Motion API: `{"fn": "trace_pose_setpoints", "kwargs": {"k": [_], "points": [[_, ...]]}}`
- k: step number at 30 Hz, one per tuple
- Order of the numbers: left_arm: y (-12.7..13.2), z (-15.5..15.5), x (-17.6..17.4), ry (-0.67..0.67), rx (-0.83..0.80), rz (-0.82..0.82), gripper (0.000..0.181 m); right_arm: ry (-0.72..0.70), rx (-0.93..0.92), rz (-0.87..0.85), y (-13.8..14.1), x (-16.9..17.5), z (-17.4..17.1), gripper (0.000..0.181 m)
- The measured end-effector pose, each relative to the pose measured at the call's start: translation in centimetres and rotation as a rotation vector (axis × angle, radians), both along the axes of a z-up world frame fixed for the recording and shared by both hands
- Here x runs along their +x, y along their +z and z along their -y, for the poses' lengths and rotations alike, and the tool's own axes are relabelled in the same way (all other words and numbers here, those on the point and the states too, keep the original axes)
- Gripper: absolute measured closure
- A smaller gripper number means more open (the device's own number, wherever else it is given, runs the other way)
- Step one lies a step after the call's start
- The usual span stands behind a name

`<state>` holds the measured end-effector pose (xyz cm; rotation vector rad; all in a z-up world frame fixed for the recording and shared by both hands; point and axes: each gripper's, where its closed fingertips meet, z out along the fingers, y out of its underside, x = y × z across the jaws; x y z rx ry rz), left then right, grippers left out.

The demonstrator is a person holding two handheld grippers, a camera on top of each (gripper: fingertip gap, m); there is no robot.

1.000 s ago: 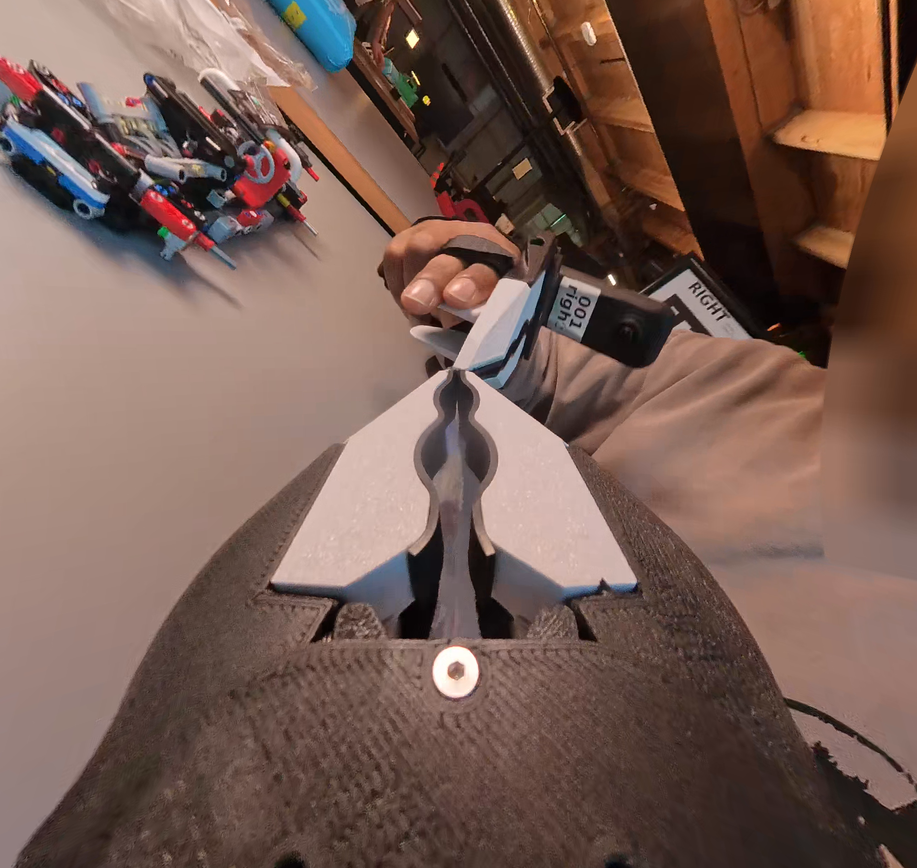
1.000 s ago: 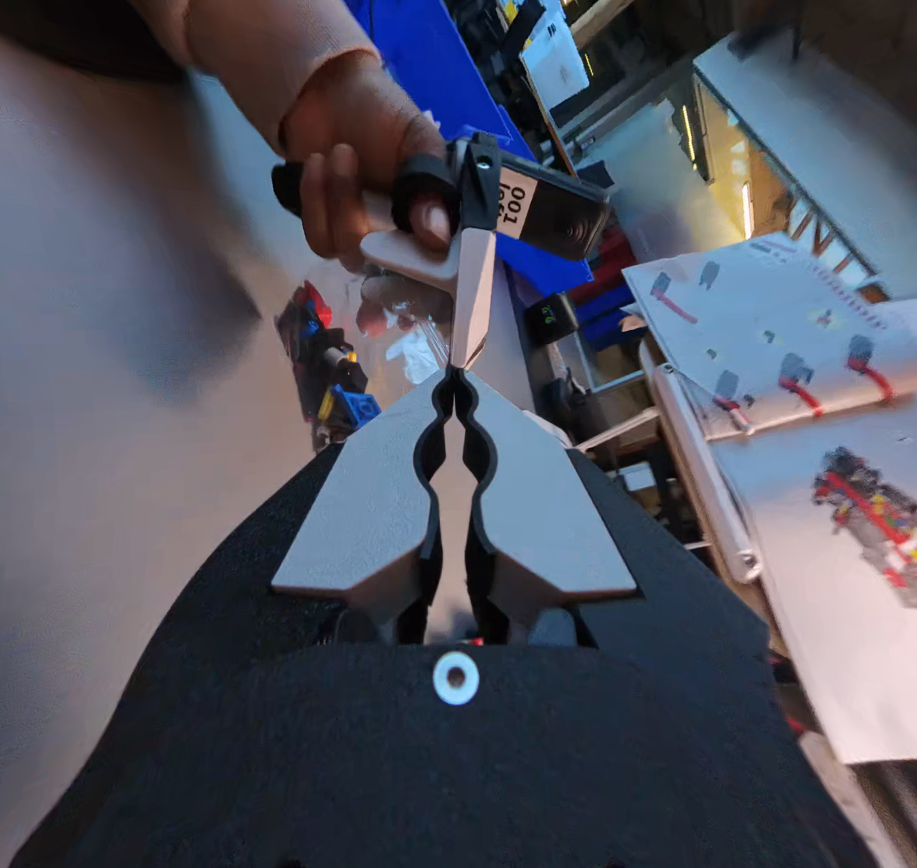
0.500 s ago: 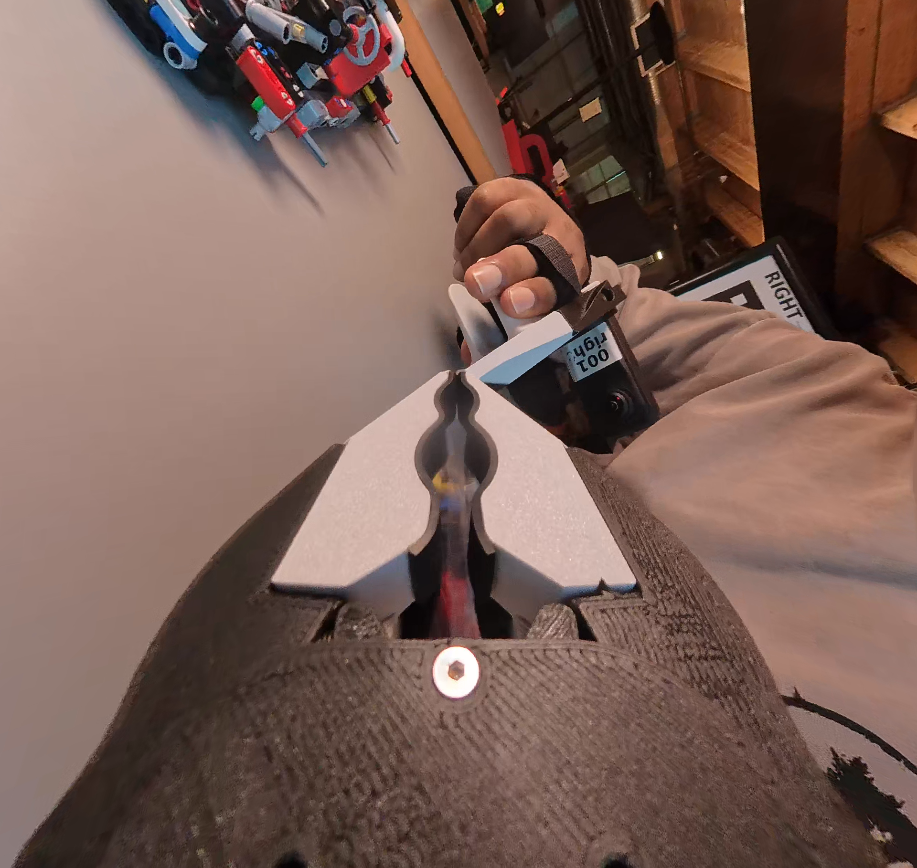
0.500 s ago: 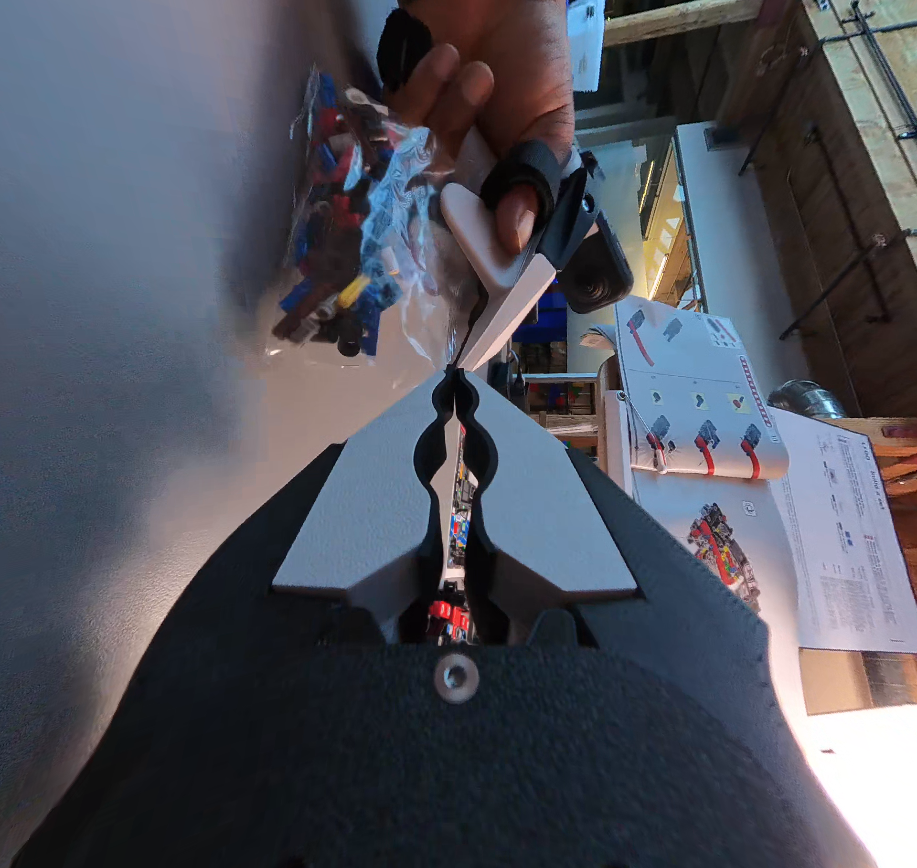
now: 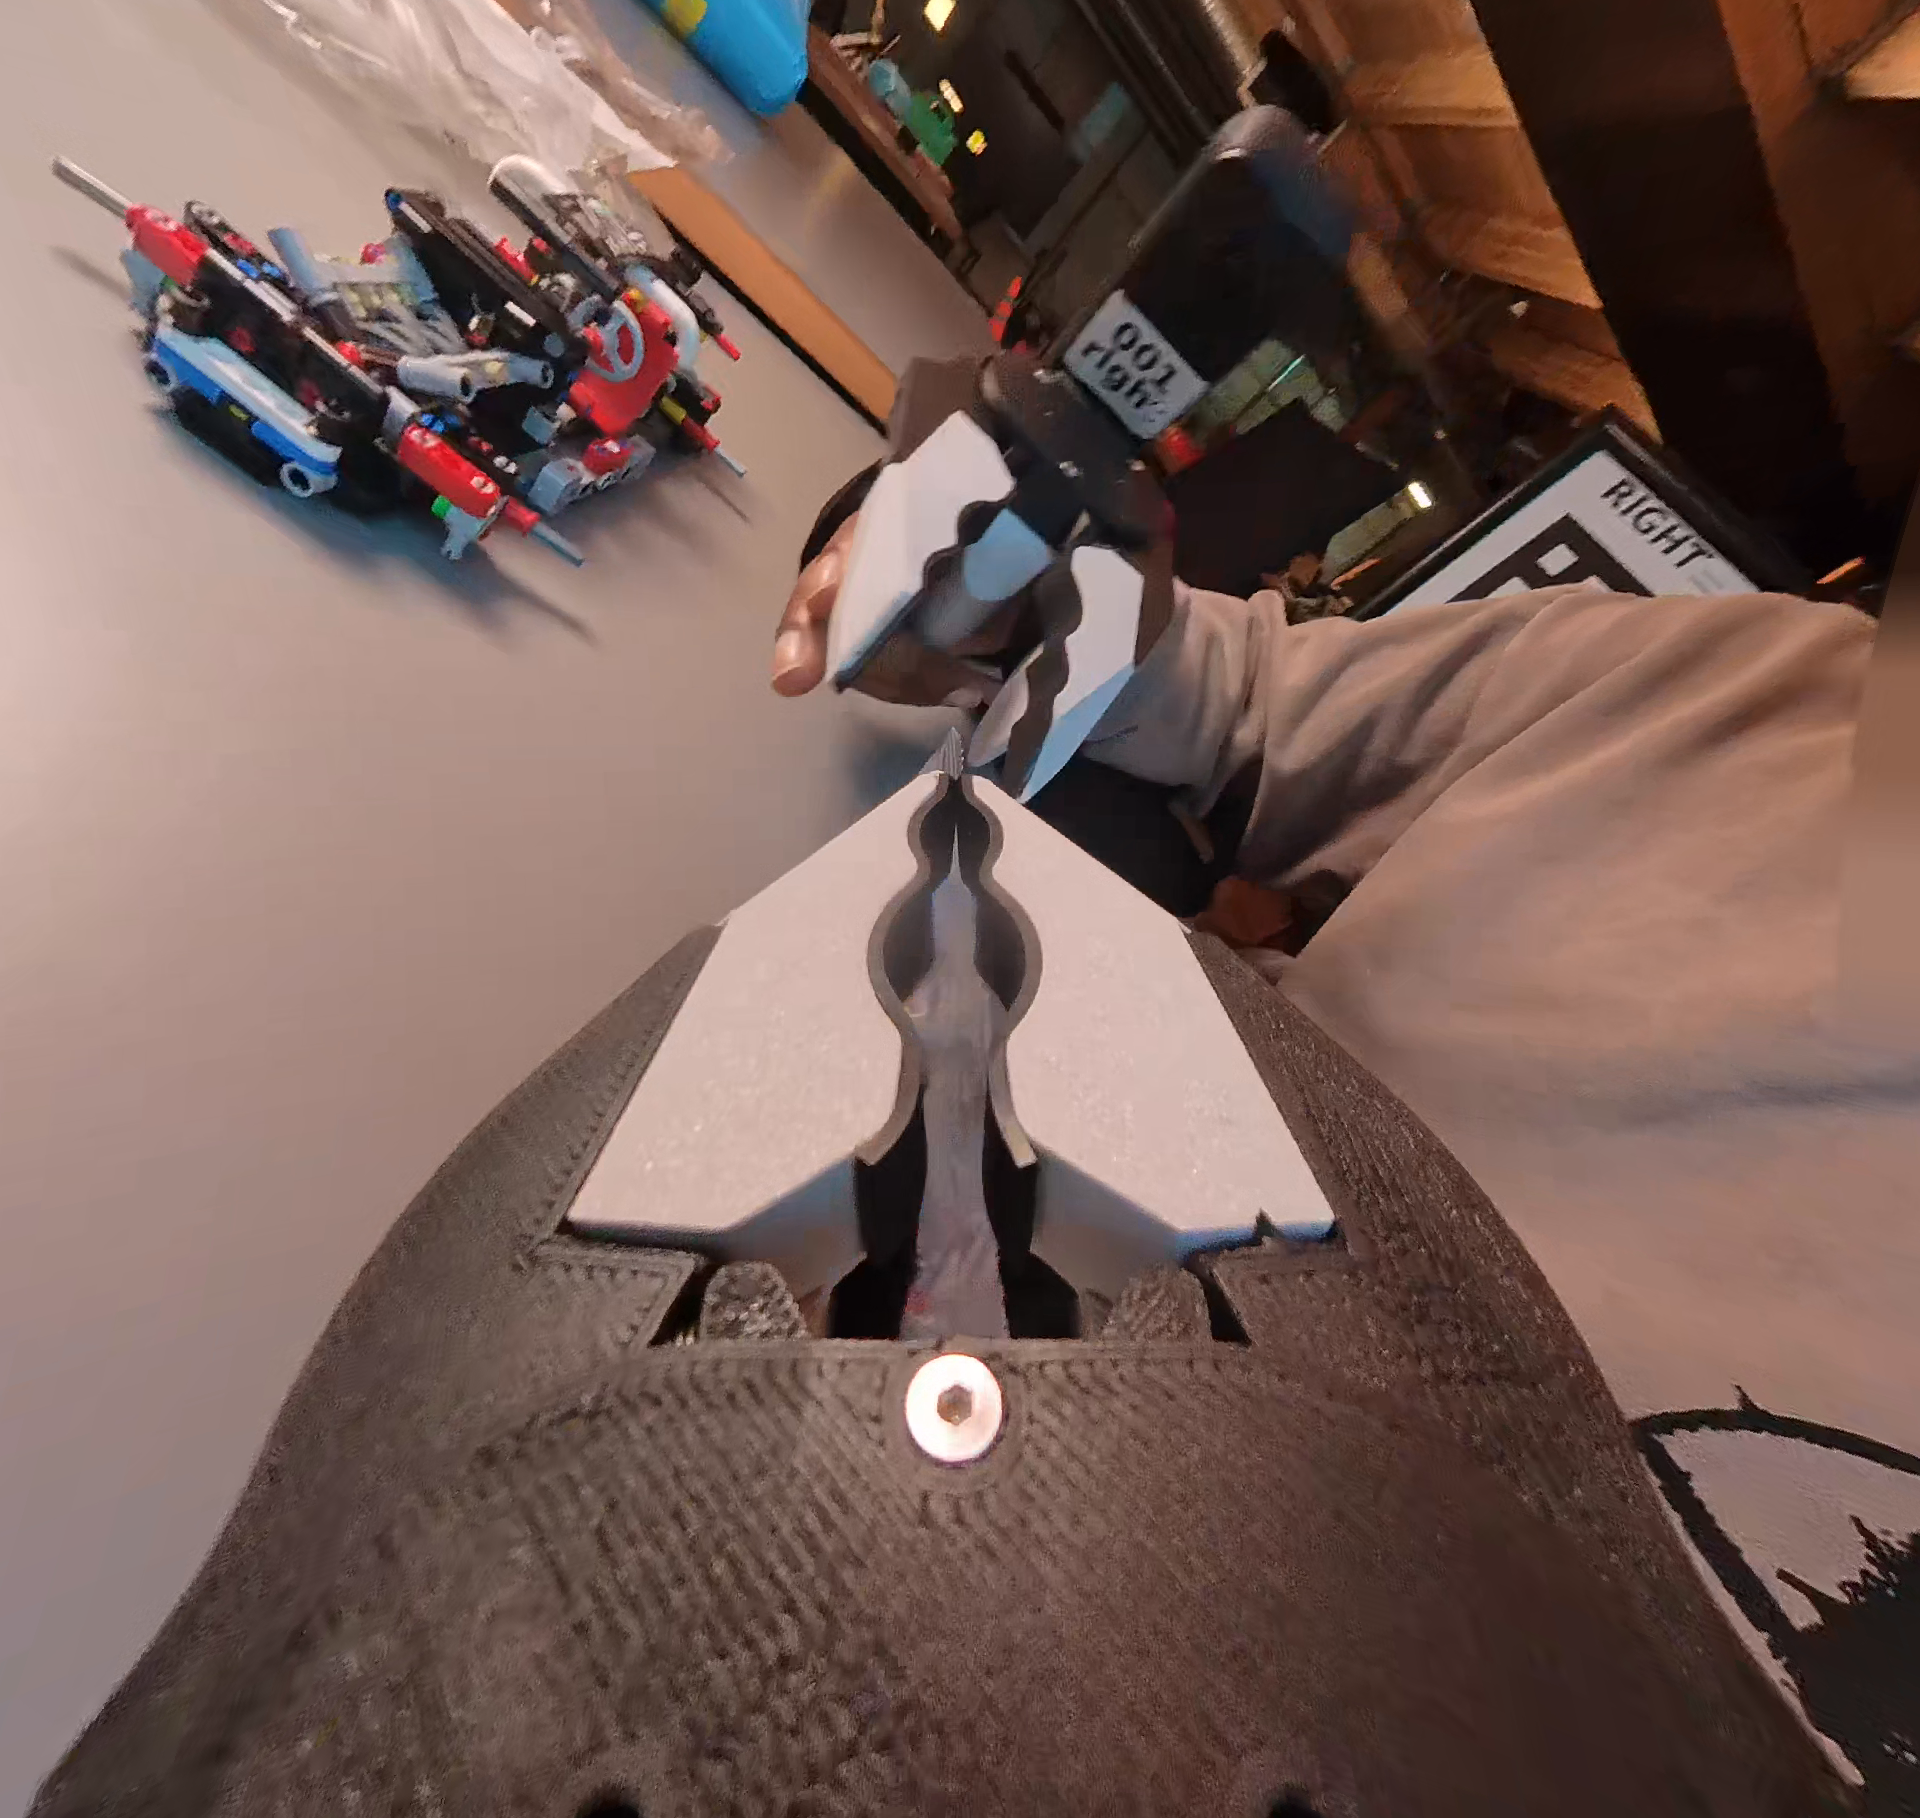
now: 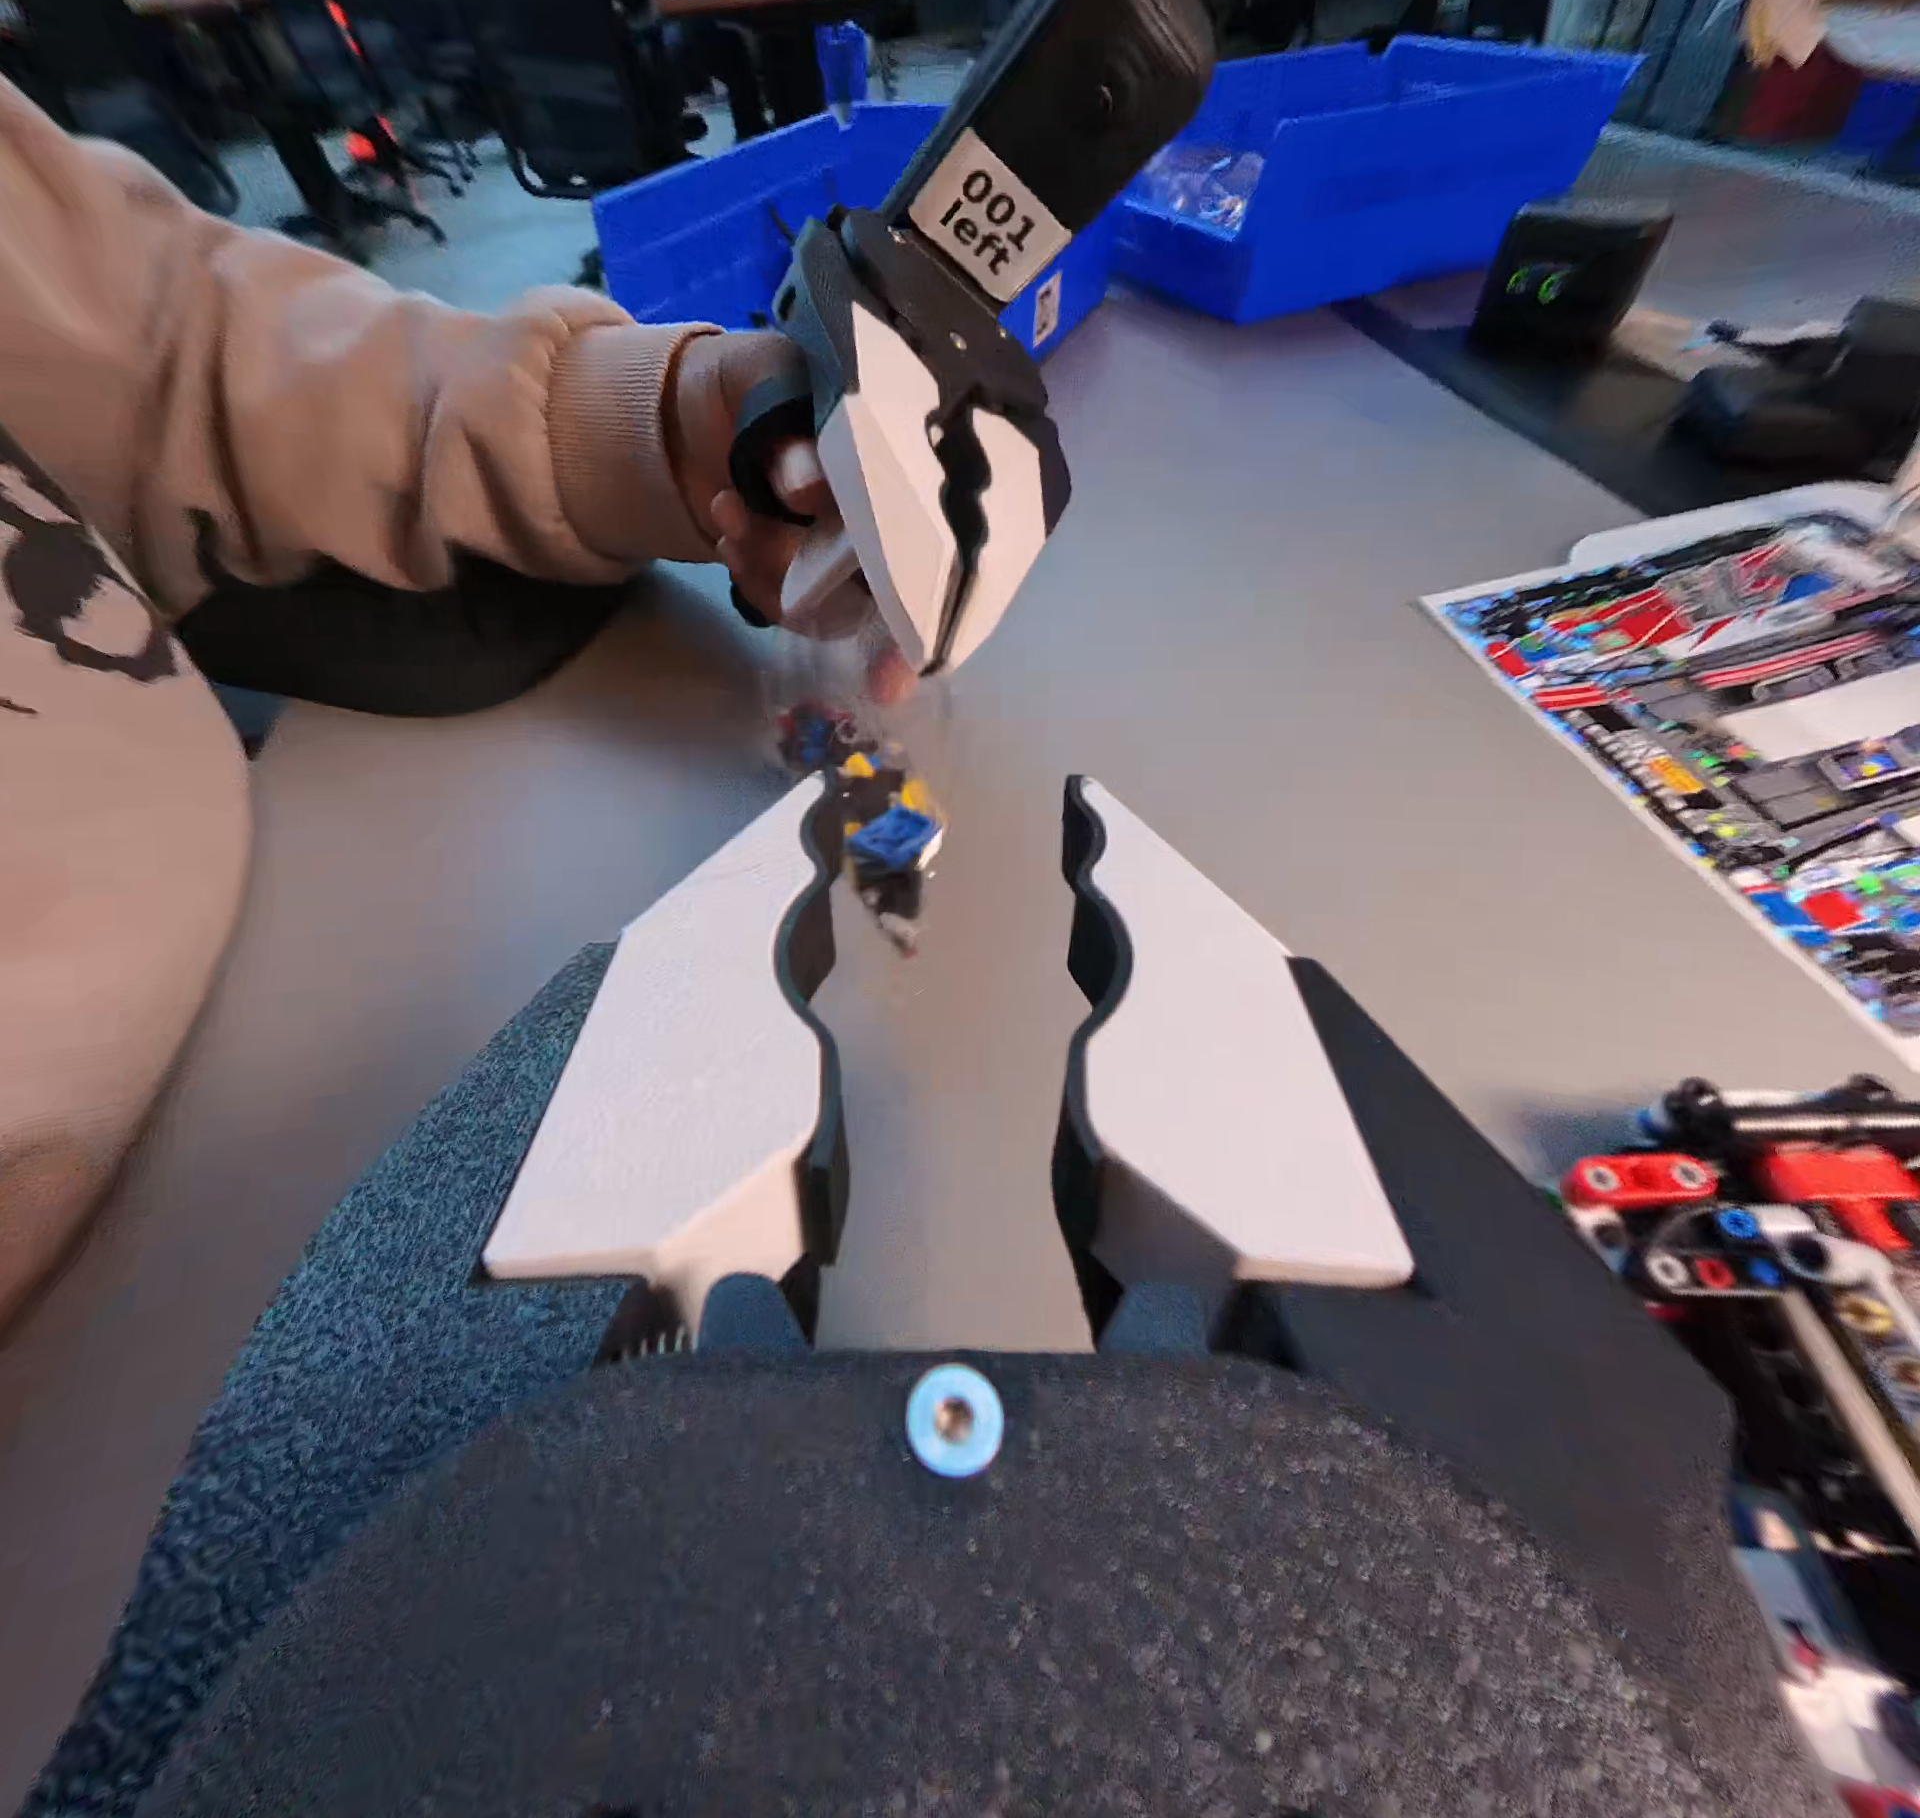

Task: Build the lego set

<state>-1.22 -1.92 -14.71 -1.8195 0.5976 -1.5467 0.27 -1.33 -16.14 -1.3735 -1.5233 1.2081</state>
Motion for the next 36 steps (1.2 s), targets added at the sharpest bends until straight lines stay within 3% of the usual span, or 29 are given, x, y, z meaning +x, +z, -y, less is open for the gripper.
{"fn": "trace_pose_setpoints", "kwargs": {"k": [4,8,11,12,13,14,15,19,23,28,30,32,33,34,35,36], "points": [[2.7,0.2,-0.5,-0.007,0.035,0.140,0.181,0.095,-0.130,0.058,-1.5,-0.1,1.7,0.120],[5.7,0.7,-1.3,-0.022,0.034,0.329,0.181,0.039,-0.140,-0.034,0.4,-0.7,0.3,0.155],[6.9,0.9,-2.0,-0.024,0.049,0.399,0.181,0.092,-0.147,-0.033,1.7,-1.0,0.9,0.130],[7.3,1.1,-2.1,-0.029,0.055,0.418,0.181,0.106,-0.176,-0.024,1.8,-1.3,1.2,0.132],[7.7,1.2,-2.3,-0.038,0.059,0.442,0.181,0.092,-0.182,-0.041,2.1,-1.6,0.9,0.164],[8.2,1.4,-2.5,-0.040,0.064,0.468,0.181,0.091,-0.172,-0.079,2.6,-1.7,0.7,0.181],[8.4,1.3,-2.8,-0.025,0.073,0.476,0.181,0.105,-0.177,-0.111,3.2,-1.6,0.8,0.181],[7.6,0.0,-4.2,0.119,0.157,0.336,0.181,0.149,-0.277,-0.155,6.5,0.0,0.8,0.181],[5.7,-0.5,-4.0,0.149,0.204,0.171,0.181,0.137,-0.268,-0.113,8.0,0.6,0.5,0.181],[5.2,0.2,-3.7,0.100,0.230,0.135,0.181,-0.011,-0.064,0.130,3.8,0.2,-2.2,0.181],[6.1,1.0,-3.4,0.063,0.246,0.176,0.181,0.011,-0.085,0.094,2.6,-0.5,-1.9,0.140],[7.0,1.4,-3.2,0.055,0.256,0.229,0.181,0.083,-0.214,-0.015,3.1,-1.3,-0.4,0.124],[7.4,1.6,-3.2,0.051,0.254,0.260,0.181,0.118,-0.247,-0.082,3.8,-1.6,0.4,0.130],[7.9,1.7,-3.3,0.048,0.251,0.293,0.181,0.150,-0.253,-0.139,4.4,-1.7,1.1,0.163],[8.1,1.6,-3.5,0.058,0.247,0.314,0.181,0.171,-0.240,-0.166,4.9,-1.7,1.6,0.179],[8.0,1.2,-3.9,0.079,0.240,0.316,0.181,0.185,-0.226,-0.158,5.2,-1.6,1.8,0.179]]}}
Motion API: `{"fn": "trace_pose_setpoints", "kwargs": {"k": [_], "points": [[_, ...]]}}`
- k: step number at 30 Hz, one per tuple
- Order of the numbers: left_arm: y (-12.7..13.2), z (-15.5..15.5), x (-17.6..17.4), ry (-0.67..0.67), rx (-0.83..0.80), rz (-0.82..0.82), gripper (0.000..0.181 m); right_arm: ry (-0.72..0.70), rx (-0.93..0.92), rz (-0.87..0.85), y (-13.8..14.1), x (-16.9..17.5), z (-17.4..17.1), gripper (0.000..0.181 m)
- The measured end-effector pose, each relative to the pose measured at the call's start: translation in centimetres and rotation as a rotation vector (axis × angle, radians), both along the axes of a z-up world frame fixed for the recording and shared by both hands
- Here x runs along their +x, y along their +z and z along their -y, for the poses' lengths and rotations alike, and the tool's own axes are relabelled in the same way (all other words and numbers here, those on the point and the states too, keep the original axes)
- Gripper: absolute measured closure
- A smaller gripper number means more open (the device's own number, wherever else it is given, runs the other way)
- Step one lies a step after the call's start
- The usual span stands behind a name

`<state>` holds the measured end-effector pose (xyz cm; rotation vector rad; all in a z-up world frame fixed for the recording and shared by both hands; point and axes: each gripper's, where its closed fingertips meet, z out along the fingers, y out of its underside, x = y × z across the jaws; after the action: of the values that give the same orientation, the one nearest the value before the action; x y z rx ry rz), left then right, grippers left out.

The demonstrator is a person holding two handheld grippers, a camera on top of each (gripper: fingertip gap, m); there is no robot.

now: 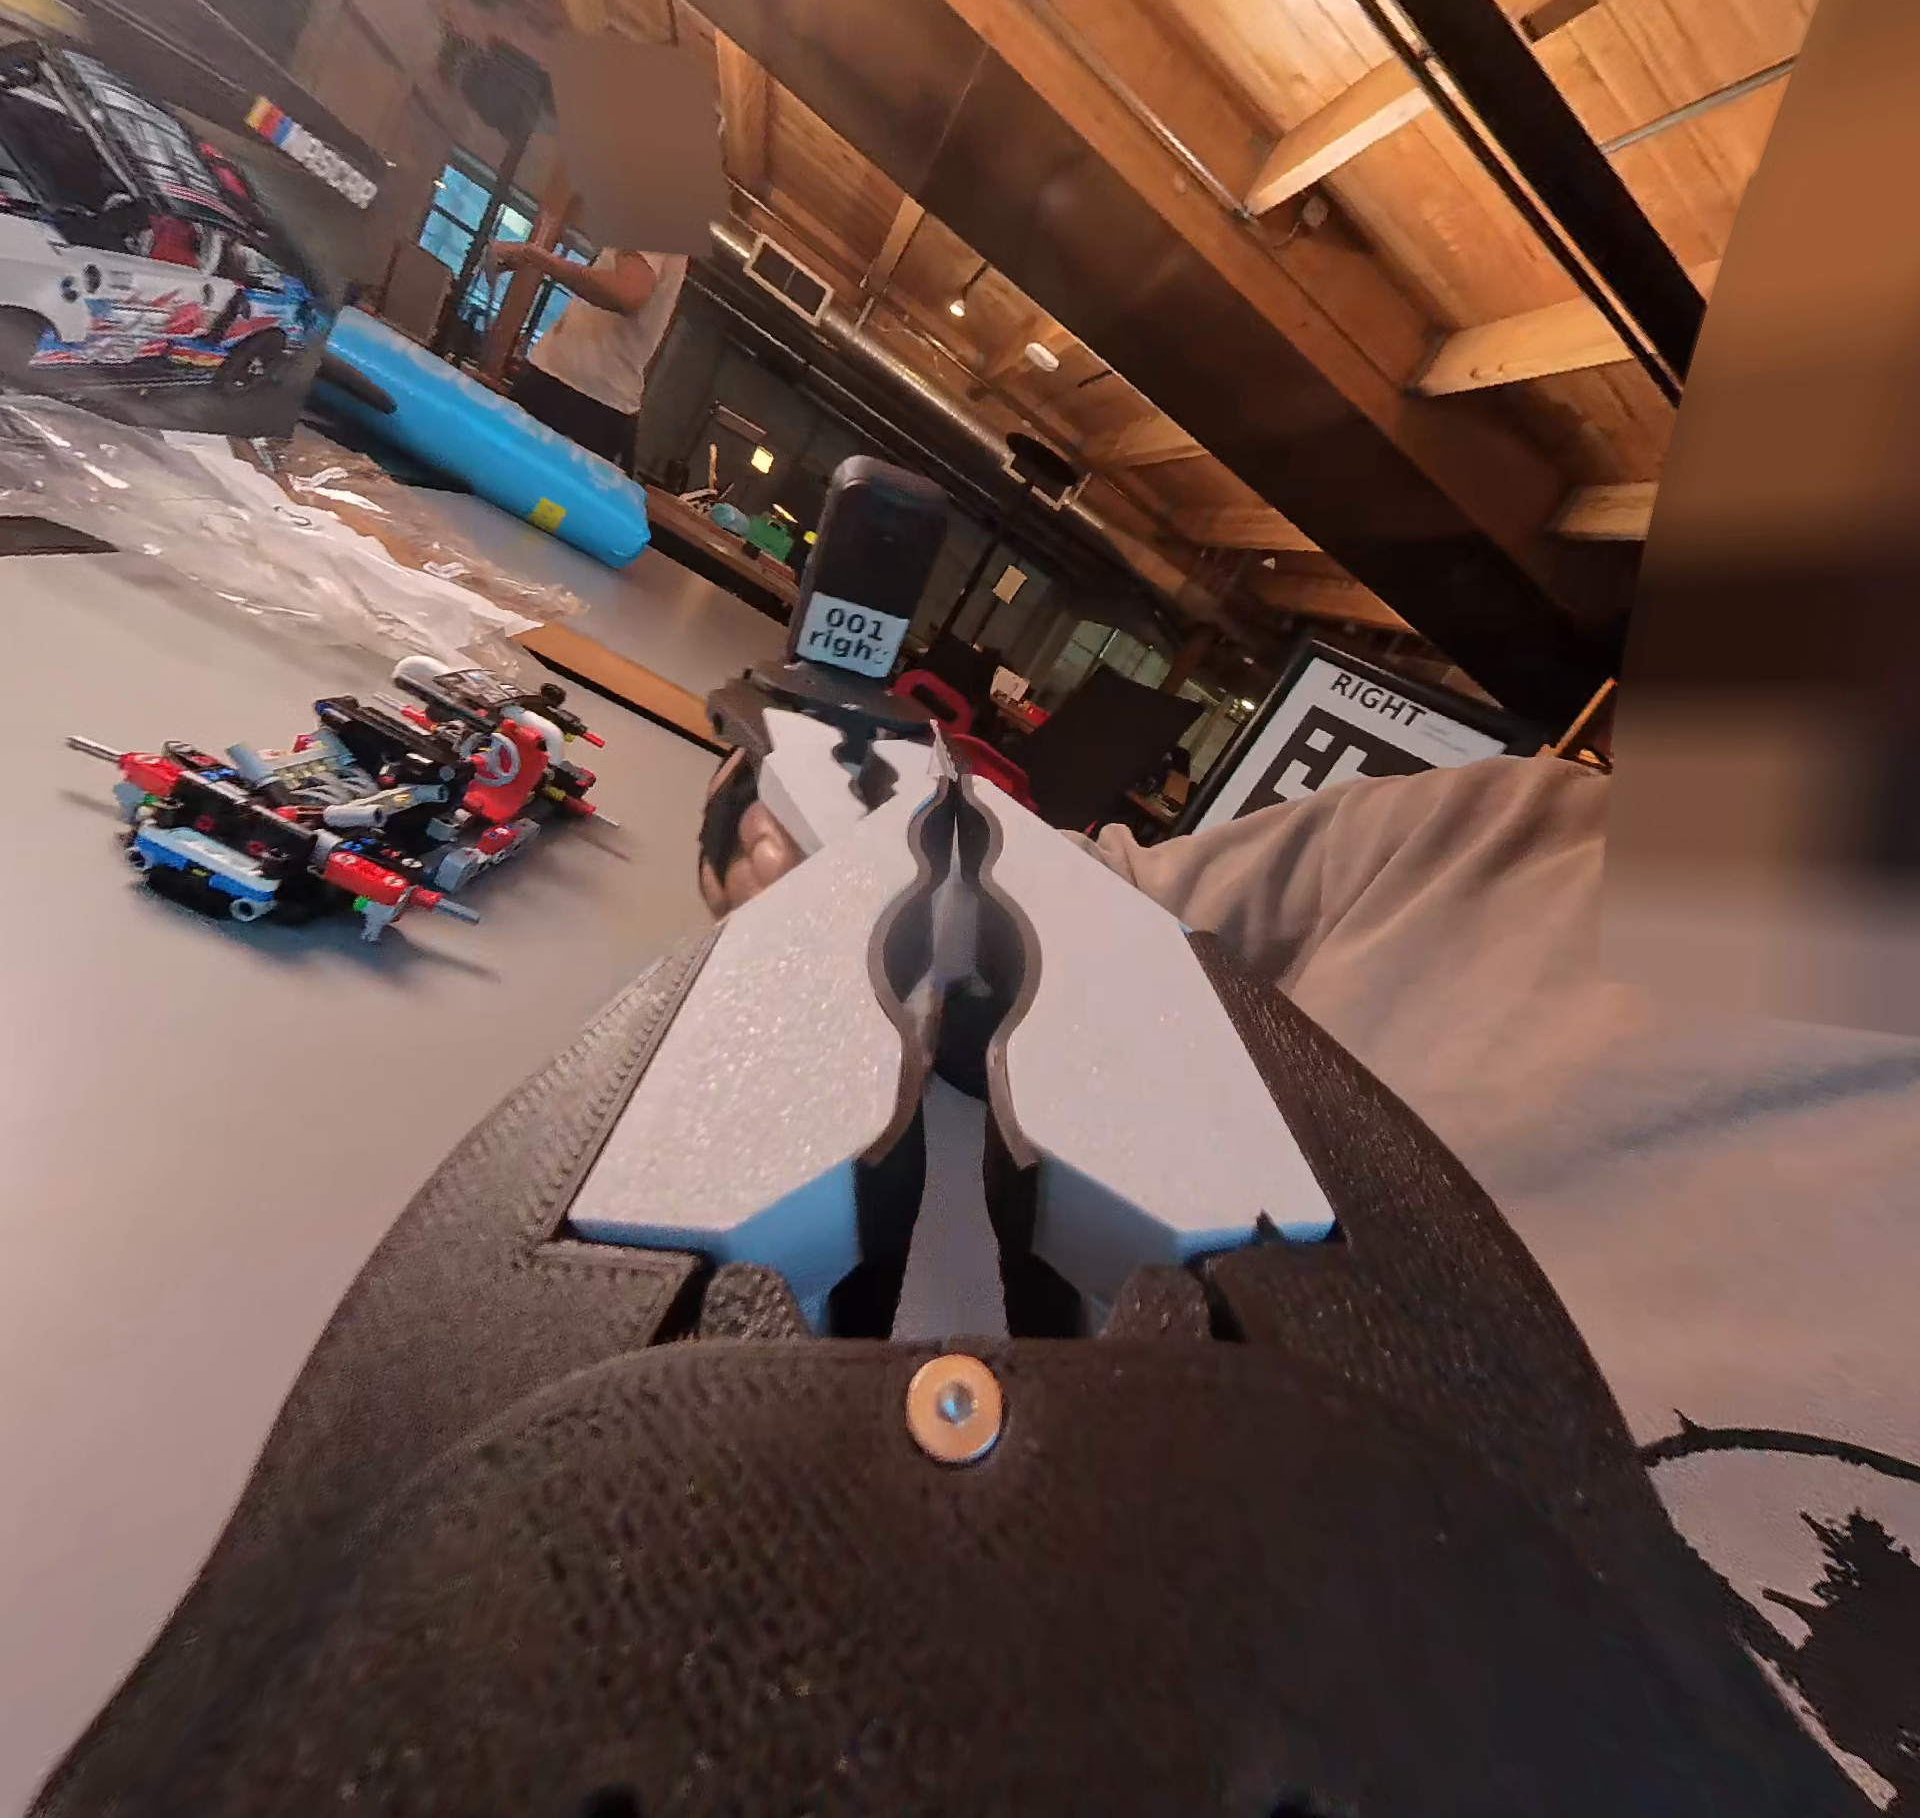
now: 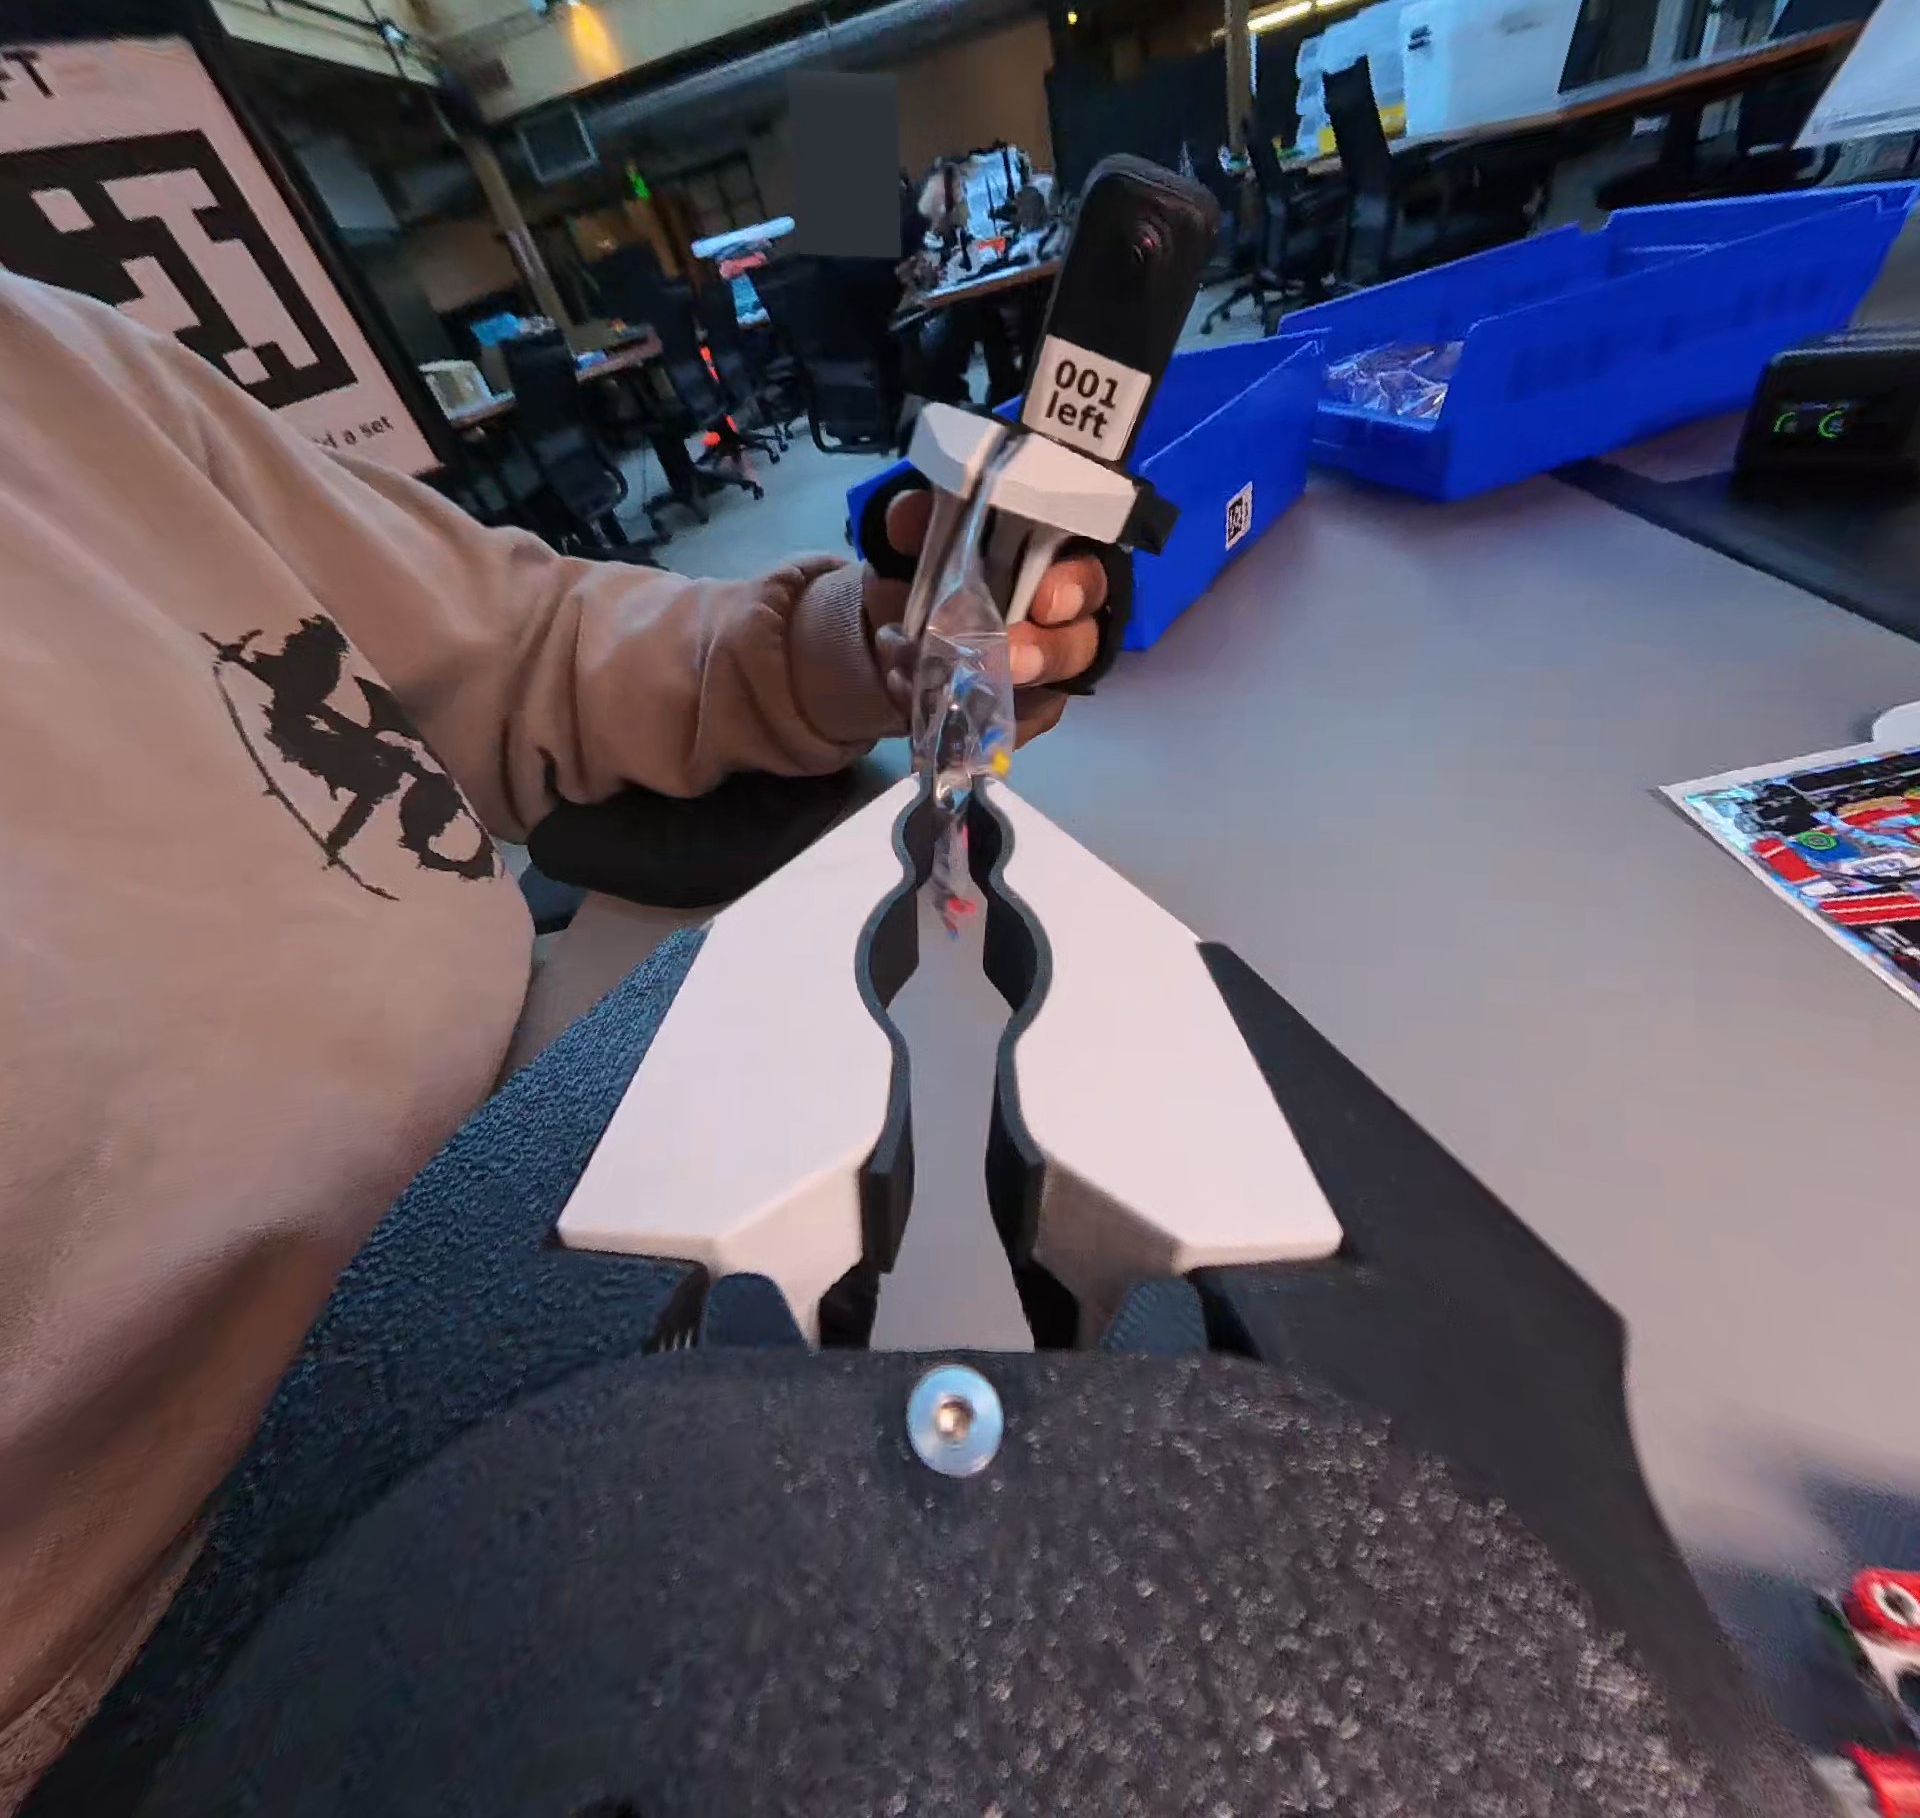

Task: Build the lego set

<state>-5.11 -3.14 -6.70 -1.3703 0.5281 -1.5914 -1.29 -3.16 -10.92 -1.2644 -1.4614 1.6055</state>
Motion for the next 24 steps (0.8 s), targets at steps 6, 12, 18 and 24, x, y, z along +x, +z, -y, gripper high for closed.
{"fn": "trace_pose_setpoints", "kwargs": {"k": [6,12,18,24], "points": [[-3.9,-0.9,0.5,0.064,0.029,-0.268,0.181,-0.043,0.007,0.182,1.2,1.9,-1.7,0.179],[-3.9,0.5,2.2,0.064,0.169,-0.495,0.139,0.029,0.162,0.491,-2.4,2.6,0.0,0.179],[-7.6,1.7,5.2,0.017,0.239,-0.680,0.181,0.096,0.254,0.409,-2.0,0.2,1.7,0.177],[-4.0,2.4,3.6,-0.037,0.216,-0.336,0.181,0.095,0.011,0.270,-3.2,1.6,0.0,0.124]]}}
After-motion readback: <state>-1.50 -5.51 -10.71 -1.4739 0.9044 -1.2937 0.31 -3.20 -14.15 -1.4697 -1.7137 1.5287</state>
